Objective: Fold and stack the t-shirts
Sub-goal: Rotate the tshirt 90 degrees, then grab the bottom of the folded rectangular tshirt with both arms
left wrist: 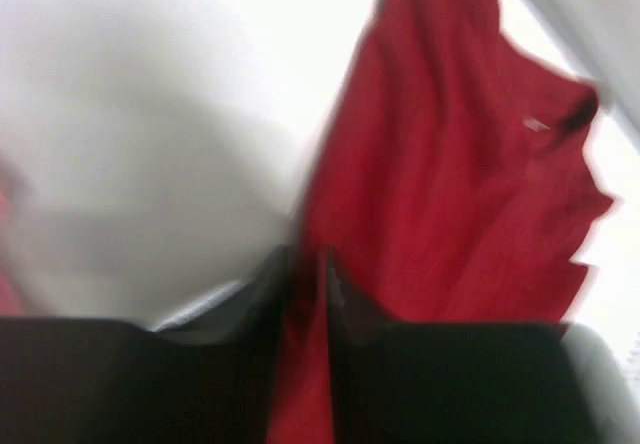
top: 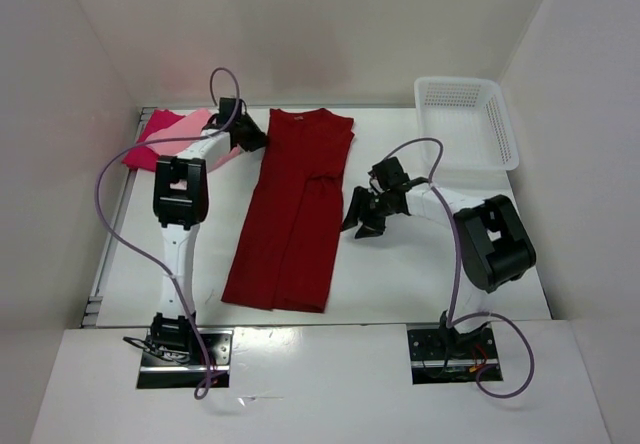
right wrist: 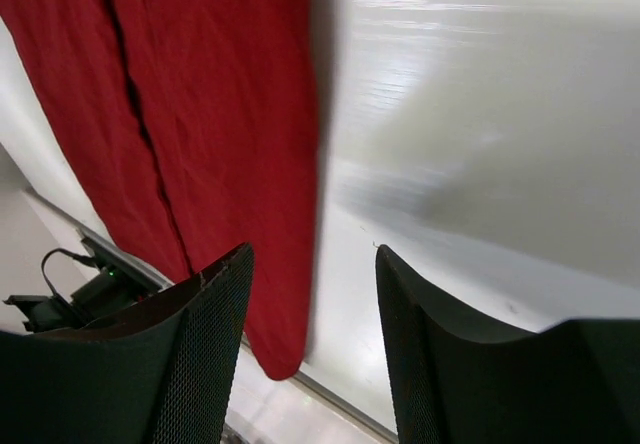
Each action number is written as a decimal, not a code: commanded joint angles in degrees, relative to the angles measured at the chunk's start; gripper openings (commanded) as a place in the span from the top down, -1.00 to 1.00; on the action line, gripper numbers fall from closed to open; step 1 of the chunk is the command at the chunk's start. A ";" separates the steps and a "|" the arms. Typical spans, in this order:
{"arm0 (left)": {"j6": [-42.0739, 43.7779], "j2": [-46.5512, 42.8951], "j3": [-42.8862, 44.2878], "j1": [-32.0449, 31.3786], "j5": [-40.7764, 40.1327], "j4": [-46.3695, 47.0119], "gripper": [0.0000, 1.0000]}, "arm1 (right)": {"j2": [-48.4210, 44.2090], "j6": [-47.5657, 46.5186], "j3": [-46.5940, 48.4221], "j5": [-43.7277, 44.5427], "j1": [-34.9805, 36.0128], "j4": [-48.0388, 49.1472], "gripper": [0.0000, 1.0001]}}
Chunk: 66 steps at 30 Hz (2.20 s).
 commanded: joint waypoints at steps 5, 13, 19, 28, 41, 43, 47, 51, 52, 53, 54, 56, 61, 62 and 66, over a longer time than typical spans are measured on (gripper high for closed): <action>-3.20 -13.61 -17.23 -1.27 1.31 9.74 -0.10 | 6.94 5.47 1.15 -0.17 3.44 9.84 -0.08; 5.60 -32.85 -36.30 -4.69 0.70 7.91 0.34 | 10.39 2.41 4.93 4.32 1.52 6.26 0.90; 3.76 -46.91 -52.92 -8.39 -3.78 1.24 0.52 | 5.04 -3.40 1.96 6.24 -3.59 -2.45 0.99; 5.60 -62.31 -68.82 -9.61 4.83 -9.23 0.60 | -2.78 -3.67 -0.68 3.26 -4.11 -4.12 0.09; 0.06 -67.85 -81.75 -15.77 11.42 -19.17 -0.16 | -19.74 13.72 -16.50 2.90 5.99 -3.86 -0.13; -2.13 -69.60 -84.82 -15.77 11.95 -18.56 -0.38 | -21.42 16.36 -19.22 3.70 6.60 -3.86 -0.13; -3.37 -71.36 -86.15 -16.39 12.48 -18.56 -0.45 | -25.29 20.05 -25.80 2.04 8.09 -1.42 -0.13; -3.89 -70.75 -86.69 -16.91 13.71 -18.56 -0.17 | -24.68 22.17 -27.93 2.03 10.74 0.27 -0.05; -4.42 -70.75 -87.38 -16.91 14.75 -18.04 -0.14 | -24.07 22.69 -28.54 2.03 11.44 1.05 0.00; -4.42 -70.23 -87.39 -16.91 15.37 -18.03 -0.13 | -24.06 22.70 -28.54 2.03 11.44 1.06 0.03; -4.42 -69.53 -88.43 -16.91 15.99 -17.16 -0.08 | -23.45 22.70 -29.07 1.34 11.44 2.54 0.06; -4.42 -68.99 -89.59 -17.44 17.22 -16.54 -0.06 | -22.74 22.18 -29.07 1.33 11.44 2.56 0.11; -4.95 -67.76 -90.20 -18.75 18.37 -15.31 0.06 | -20.11 21.47 -29.07 1.33 11.44 4.05 0.29; -4.95 -67.24 -90.20 -18.76 18.37 -15.31 0.11 | -19.59 20.95 -28.38 0.81 11.44 4.05 0.32; -4.95 -67.76 -90.20 -18.76 18.37 -15.31 0.34 | -19.75 20.94 -28.37 0.80 11.44 4.05 0.55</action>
